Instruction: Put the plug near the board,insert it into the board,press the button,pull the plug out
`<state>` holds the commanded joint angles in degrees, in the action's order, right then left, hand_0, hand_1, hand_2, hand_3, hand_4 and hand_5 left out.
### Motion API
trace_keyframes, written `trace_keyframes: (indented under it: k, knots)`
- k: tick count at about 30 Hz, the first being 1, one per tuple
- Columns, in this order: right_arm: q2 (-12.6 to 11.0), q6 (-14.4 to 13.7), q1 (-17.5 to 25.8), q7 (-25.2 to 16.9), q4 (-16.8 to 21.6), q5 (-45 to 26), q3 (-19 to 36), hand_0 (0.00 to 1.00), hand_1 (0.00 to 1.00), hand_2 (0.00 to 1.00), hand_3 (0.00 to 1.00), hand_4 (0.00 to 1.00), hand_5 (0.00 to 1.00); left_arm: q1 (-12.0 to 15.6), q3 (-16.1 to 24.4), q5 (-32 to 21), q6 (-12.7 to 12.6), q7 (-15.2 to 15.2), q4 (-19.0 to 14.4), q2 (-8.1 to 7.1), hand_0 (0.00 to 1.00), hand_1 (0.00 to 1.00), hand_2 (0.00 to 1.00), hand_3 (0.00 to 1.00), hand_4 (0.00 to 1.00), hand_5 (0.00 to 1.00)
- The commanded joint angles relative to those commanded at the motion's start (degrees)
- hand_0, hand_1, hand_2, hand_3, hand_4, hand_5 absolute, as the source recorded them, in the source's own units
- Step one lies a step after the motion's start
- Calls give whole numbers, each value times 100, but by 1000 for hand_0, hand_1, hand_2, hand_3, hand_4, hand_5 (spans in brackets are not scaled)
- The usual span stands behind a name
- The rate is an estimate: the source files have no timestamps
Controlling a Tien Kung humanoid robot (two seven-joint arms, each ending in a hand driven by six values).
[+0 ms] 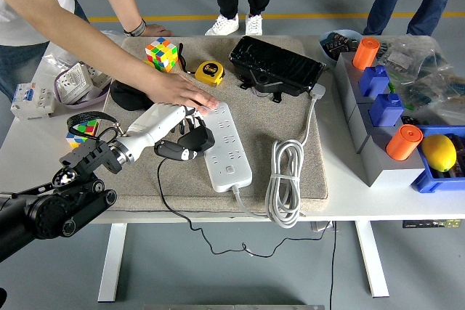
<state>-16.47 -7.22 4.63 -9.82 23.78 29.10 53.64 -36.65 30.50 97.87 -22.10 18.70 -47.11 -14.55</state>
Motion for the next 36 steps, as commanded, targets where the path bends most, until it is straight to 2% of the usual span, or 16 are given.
trace_keyframes:
  k: [5,6,12,13,18,19,24,25,30,31,36]
  knots:
    - [3,2,-3,-4,1,-1,-1,608,613,569,541,723,244,8,-9,39,13,-20,8,6,251,375,418,537,773,52]
    - [3,2,-1,-5,0,-1,-3,609,612,569,542,724,242,7,-5,53,10,-24,8,10,259,392,451,540,778,55]
    - [0,4,-4,-7,0,0,-3,609,612,569,542,724,242,-4,25,32,40,-23,11,17,259,392,451,540,778,55]
    - [2,5,-5,-7,0,0,1,609,614,569,542,724,241,-6,26,26,45,-21,11,17,275,475,530,570,787,57]
    - [2,8,-3,-8,15,15,28,609,614,569,542,724,241,-6,69,28,116,-89,0,18,275,475,530,570,787,57]
    - [2,8,-2,-9,16,14,28,610,612,569,542,724,240,-6,75,28,127,-100,-4,17,329,530,582,601,898,133]
    - [0,13,-8,-8,18,14,17,610,612,569,542,724,240,0,141,59,208,-177,-11,12,329,530,582,601,898,133]
    - [1,12,-8,-11,20,15,23,610,612,568,541,724,239,3,150,55,220,-182,-10,9,363,568,592,643,998,234]
    - [5,14,-2,-17,17,8,15,610,612,568,541,724,239,24,198,67,276,-197,-24,-1,363,568,592,643,998,234]
    - [5,16,1,-18,16,7,12,611,612,569,541,724,238,26,205,78,295,-207,-30,-2,377,589,599,692,998,285]
    - [7,18,-11,-24,21,12,25,611,612,569,541,724,238,19,240,91,349,-211,-55,-7,377,589,599,692,998,285]
